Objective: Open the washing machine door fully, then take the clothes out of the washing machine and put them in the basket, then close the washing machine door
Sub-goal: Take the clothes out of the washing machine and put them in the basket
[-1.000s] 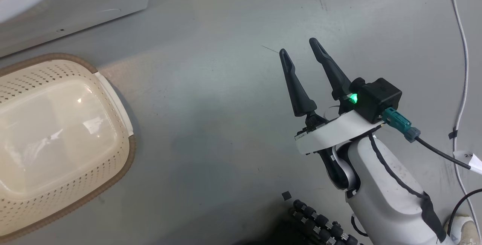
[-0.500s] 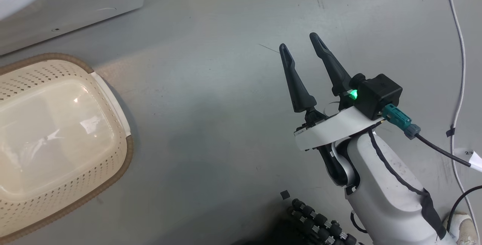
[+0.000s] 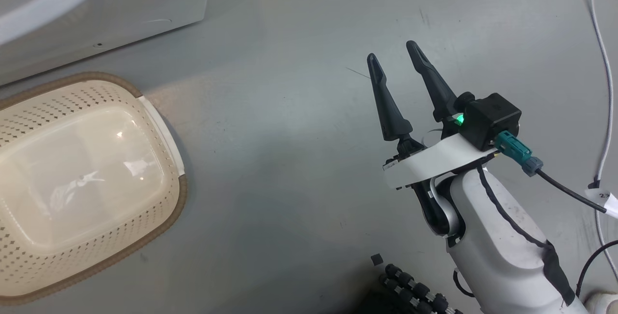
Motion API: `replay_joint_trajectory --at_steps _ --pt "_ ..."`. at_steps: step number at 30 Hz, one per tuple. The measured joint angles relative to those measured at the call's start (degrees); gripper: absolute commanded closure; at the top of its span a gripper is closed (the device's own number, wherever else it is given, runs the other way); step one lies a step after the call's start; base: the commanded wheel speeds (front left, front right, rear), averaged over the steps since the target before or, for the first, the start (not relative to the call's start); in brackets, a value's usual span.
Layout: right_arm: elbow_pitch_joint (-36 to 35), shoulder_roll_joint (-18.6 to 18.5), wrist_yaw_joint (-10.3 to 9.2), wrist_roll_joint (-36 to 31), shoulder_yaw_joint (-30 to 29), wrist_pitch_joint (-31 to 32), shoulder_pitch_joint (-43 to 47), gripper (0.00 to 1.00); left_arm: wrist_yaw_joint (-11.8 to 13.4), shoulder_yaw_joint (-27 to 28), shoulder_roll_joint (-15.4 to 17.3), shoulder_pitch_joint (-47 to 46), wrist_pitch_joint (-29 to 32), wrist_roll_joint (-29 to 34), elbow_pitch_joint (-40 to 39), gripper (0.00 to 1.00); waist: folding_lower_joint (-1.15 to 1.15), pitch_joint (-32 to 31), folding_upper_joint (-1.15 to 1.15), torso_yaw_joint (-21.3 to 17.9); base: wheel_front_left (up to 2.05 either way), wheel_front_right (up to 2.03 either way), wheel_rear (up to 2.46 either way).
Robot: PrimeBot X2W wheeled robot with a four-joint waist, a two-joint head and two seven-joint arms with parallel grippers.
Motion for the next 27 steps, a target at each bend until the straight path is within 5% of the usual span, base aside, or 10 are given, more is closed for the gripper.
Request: replay_joint_trajectory --at_steps 16,27 --pt "2.3 -0.1 0.10 -2.1 -1.6 0.0 0.1 0.00 -4.1 -3.1 -5.0 8.7 -13.8 1.4 -2.2 1.00 0.00 -4.7 0.00 4.6 0.00 0.00 0.00" --pt "4.3 -0.1 0.45 -3.5 -2.9 0.0 2.0 0.00 -4.6 -3.3 -8.7 19.1 -23.3 1.2 -6.0 1.00 -0.01 -9.9 0.00 8.2 0.00 0.00 0.00"
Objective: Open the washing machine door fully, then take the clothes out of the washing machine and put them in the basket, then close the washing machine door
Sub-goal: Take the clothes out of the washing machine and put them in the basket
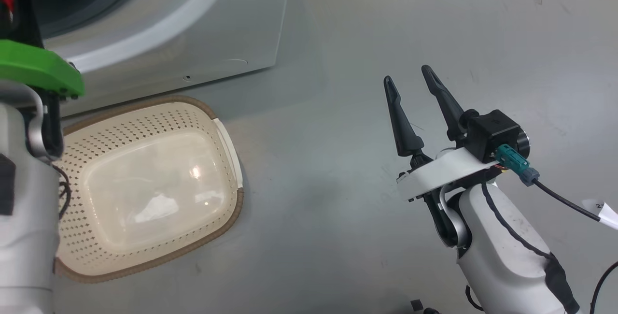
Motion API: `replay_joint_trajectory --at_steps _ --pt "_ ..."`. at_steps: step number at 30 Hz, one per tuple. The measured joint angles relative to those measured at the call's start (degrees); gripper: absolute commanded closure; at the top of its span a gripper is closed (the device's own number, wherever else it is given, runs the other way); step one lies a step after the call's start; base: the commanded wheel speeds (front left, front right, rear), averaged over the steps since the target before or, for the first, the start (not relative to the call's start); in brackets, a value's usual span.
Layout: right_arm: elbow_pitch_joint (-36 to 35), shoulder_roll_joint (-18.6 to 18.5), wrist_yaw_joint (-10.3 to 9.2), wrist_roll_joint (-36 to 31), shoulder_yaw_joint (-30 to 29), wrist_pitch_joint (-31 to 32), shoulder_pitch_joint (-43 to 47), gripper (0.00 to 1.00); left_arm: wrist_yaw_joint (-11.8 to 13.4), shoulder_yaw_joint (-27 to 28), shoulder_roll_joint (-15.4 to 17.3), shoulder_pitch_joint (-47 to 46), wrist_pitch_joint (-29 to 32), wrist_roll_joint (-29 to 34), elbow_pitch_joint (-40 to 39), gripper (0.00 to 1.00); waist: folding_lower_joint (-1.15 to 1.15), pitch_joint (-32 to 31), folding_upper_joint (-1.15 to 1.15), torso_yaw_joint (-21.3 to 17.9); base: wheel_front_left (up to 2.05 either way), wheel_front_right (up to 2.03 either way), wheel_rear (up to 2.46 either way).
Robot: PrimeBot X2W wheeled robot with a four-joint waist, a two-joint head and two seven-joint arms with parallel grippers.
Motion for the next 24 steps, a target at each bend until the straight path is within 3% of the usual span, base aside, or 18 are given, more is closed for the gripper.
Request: replay_joint_trajectory --at_steps 12,24 --pt "1.9 -0.1 0.25 -1.6 -3.0 0.0 3.6 0.00 1.1 -0.6 -3.5 11.2 -3.5 0.7 -7.8 1.00 0.00 -6.1 0.00 4.8 0.00 0.00 0.00" --pt "3.5 -0.2 1.24 -2.4 -4.9 0.0 6.9 0.00 2.6 -0.4 -3.8 16.6 -3.7 3.2 -19.3 1.00 0.00 -11.8 0.00 8.4 0.00 0.00 0.00"
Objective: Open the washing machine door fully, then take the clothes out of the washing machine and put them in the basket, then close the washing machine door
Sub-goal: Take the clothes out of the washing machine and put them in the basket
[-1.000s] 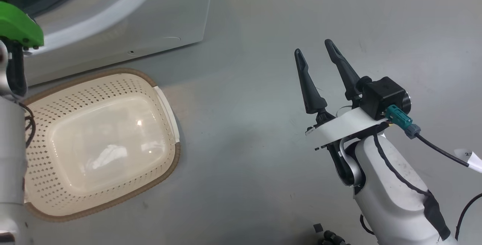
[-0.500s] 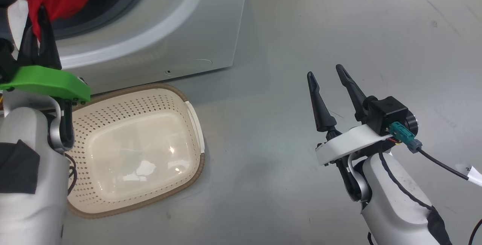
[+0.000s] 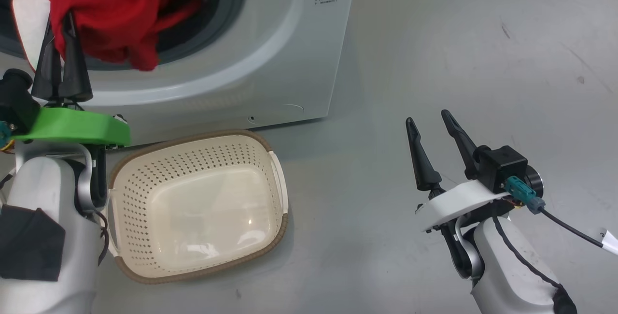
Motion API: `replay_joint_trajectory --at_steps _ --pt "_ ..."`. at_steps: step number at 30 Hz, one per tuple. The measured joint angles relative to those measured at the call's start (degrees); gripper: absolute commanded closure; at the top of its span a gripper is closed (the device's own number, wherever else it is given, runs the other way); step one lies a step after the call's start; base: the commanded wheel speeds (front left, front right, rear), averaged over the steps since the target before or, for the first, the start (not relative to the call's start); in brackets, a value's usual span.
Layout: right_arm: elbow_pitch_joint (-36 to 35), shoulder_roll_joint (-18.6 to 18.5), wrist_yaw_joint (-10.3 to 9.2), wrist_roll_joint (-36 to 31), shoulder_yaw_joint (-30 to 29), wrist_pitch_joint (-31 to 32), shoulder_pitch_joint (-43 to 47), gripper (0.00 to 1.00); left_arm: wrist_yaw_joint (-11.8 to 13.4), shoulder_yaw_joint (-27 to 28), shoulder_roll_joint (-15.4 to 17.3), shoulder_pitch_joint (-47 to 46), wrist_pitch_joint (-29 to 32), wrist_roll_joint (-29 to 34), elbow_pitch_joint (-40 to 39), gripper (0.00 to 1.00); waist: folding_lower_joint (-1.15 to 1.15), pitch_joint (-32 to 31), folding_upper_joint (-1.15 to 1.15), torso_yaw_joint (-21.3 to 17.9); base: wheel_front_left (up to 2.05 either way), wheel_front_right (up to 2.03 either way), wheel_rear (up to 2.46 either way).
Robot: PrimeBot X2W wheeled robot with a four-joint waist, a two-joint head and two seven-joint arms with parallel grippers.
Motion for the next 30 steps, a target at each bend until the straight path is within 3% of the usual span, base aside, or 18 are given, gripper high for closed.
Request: replay_joint_trajectory --at_steps 14,30 --pt "0.5 0.0 0.77 -0.6 -1.8 0.0 3.9 0.00 2.3 1.1 -0.7 4.6 -0.3 3.2 -15.6 1.00 0.00 -6.1 0.00 2.7 0.00 0.00 0.00" --pt "0.7 0.0 1.70 -0.5 -1.4 0.0 5.5 0.00 4.1 0.1 -2.0 21.1 1.8 3.1 -19.7 1.00 0.00 -9.0 0.00 2.7 0.00 0.00 0.00"
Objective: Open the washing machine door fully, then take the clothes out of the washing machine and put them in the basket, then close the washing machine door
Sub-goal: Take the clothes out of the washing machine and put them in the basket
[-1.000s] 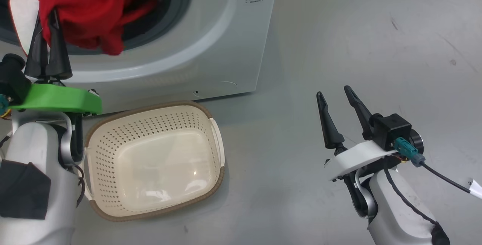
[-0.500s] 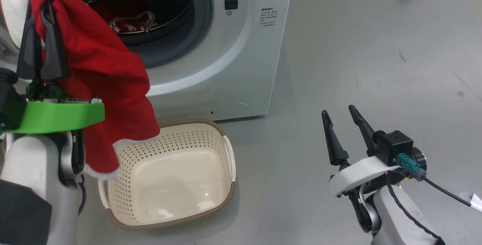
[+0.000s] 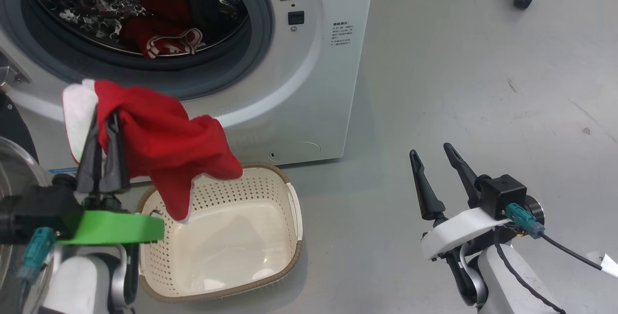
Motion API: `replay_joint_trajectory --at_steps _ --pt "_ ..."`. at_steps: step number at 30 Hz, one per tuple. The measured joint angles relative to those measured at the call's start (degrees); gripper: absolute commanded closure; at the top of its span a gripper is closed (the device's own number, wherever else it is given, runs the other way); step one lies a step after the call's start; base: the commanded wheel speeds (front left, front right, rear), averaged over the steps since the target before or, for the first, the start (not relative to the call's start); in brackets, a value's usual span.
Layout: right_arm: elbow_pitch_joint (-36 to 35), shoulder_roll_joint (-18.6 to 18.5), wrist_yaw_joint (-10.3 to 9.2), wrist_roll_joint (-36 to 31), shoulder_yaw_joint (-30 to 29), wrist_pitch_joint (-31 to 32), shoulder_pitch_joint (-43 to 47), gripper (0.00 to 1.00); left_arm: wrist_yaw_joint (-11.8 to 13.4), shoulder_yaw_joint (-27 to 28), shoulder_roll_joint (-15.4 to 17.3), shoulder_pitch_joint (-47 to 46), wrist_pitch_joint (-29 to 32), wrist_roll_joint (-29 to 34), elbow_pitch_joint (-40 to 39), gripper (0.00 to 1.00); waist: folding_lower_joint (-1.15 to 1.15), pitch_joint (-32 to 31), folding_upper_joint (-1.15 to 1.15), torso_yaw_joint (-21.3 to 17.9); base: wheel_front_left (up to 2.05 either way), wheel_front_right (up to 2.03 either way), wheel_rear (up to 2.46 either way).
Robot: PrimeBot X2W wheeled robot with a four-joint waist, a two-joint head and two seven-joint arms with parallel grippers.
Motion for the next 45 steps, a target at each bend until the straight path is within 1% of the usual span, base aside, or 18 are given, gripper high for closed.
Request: replay_joint_trajectory --at_steps 3,9,17,22,33,36,38,39,45 --pt "-0.2 0.0 0.00 0.0 -0.1 0.0 0.1 0.00 0.4 -0.9 -1.3 3.1 0.9 -1.0 0.7 1.00 0.00 0.2 0.00 -0.1 0.00 0.00 0.00" --pt "-0.5 0.0 0.01 -0.5 -0.1 0.0 0.1 0.00 0.4 -2.7 -2.4 7.5 2.0 -1.9 3.7 1.00 0.00 0.9 0.00 -0.3 0.00 0.00 0.00" --pt "-1.1 0.0 0.18 -1.6 -0.1 0.0 -0.1 0.00 0.4 -3.7 -2.7 8.3 2.0 -2.8 7.8 1.00 0.00 3.0 0.00 -1.0 0.00 0.00 0.00" --pt "-1.5 0.0 0.24 -3.7 0.0 0.0 -0.5 0.00 0.4 -3.7 -2.7 8.0 2.0 -2.9 10.2 1.00 0.00 5.1 0.00 -1.7 0.00 0.00 0.00" --pt "-3.8 -0.2 0.26 -5.3 0.2 0.0 -3.5 0.00 0.4 -2.0 -2.7 1.1 2.0 -3.6 17.6 1.00 0.00 11.0 0.00 -3.3 0.00 0.00 0.00" --pt "-4.6 -0.2 0.26 -5.5 0.2 0.0 -4.4 0.00 0.3 -1.5 -2.9 -0.9 2.2 -5.2 20.5 1.00 0.00 12.8 0.00 -3.8 0.00 0.00 0.00" --pt "-4.9 -0.2 0.32 -5.5 0.2 0.0 -5.1 0.00 -0.2 -1.0 -2.9 -2.4 2.2 -6.1 22.6 1.00 0.00 14.0 0.00 -4.1 0.00 0.00 0.00" --pt "-5.3 -0.2 0.33 -5.8 0.2 0.0 -5.5 0.00 -0.5 -0.2 -2.9 -3.9 2.2 -6.5 25.0 1.00 0.00 15.3 0.00 -4.3 0.00 0.00 0.00" --pt "-6.1 -0.2 0.33 -6.0 0.2 0.0 -7.2 0.00 -1.3 0.2 -2.9 -7.3 2.3 -7.1 32.0 1.00 0.01 19.0 0.00 -5.3 0.00 0.00 0.00"
